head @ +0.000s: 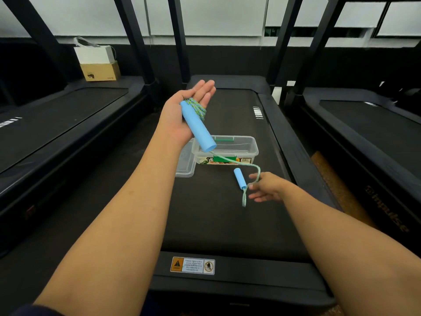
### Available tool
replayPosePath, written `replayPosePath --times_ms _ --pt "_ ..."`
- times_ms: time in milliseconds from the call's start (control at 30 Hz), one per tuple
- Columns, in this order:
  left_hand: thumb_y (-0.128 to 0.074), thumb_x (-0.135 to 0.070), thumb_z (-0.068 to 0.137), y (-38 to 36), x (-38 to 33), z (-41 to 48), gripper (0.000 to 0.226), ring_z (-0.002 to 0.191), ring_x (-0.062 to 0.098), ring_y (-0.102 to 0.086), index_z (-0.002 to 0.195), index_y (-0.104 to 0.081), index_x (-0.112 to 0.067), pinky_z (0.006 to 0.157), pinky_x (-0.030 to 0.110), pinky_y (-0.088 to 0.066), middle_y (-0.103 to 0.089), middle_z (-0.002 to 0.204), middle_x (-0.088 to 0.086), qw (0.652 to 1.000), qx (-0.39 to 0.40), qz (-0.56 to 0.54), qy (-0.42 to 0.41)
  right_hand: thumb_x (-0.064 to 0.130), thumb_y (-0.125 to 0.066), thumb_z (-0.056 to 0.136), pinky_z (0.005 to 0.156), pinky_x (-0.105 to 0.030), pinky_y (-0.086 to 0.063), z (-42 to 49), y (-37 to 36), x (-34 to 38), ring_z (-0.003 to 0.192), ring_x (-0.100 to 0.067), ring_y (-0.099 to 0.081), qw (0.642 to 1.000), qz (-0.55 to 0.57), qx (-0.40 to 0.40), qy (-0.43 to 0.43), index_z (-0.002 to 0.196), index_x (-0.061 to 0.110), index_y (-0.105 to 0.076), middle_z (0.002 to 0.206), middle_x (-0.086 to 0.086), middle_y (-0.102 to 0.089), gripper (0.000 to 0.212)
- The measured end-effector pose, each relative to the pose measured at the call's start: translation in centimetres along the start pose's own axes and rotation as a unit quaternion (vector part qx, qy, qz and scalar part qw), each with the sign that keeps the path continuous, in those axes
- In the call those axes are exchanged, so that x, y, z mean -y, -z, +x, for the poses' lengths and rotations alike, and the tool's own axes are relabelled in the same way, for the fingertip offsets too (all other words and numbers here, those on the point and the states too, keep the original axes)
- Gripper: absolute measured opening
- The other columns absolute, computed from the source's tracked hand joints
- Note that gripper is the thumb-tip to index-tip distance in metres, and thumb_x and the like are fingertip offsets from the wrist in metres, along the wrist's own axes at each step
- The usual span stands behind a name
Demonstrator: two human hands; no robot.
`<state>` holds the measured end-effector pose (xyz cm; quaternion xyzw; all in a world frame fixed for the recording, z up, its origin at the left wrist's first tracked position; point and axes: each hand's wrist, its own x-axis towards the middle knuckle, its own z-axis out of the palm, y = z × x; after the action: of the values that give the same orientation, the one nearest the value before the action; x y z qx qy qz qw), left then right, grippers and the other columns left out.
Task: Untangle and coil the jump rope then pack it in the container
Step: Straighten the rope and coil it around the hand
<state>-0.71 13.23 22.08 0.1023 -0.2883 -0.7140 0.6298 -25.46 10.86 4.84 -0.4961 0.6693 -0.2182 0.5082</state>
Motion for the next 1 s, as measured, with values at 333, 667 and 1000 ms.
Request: replayPosePath --times_ms 333,667,1000 --pt "-0.050 -0.011 0.100 2.0 2.1 -0.6 0.033 0.104 0.036 -0.070 0.122 -0.060 0.012 0.073 0.027 -0.062 -0.069 0.117 0.026 0.984 -0.012 0.095 0.151 0.029 -0.055 0.102 0.105 -0.039 -0.047 -4.7 0.3 12.5 0.116 -0.015 -0.062 0.944 0.110 -0.032 0.311 0.157 0.027 -0.029 0.144 -0.007 -0.055 0.060" --pt "-0.053 -0.013 0.100 0.8 2.7 -1.4 0.029 0.087 0.027 -0.074 0.096 -0.075 0.005 0.073 0.027 -0.062 -0.075 0.096 0.016 0.986 -0.001 0.065 0.151 0.027 -0.040 0.104 0.048 -0.024 -0.023 -4.9 -4.1 12.3 0.051 -0.009 -0.028 0.931 0.207 0.141 0.266 0.085 0.024 -0.057 0.064 0.004 -0.041 0.026" --pt "-0.048 -0.011 0.100 6.2 3.4 -0.1 0.036 0.118 0.025 -0.063 0.134 -0.056 -0.001 0.107 0.041 -0.044 -0.068 0.125 0.015 0.951 -0.008 0.287 0.119 0.020 -0.054 0.102 0.050 -0.024 -0.031 -8.8 -0.8 16.7 0.052 -0.013 -0.033 0.871 -0.409 0.094 0.255 0.094 0.017 -0.075 0.063 0.002 -0.045 0.022"
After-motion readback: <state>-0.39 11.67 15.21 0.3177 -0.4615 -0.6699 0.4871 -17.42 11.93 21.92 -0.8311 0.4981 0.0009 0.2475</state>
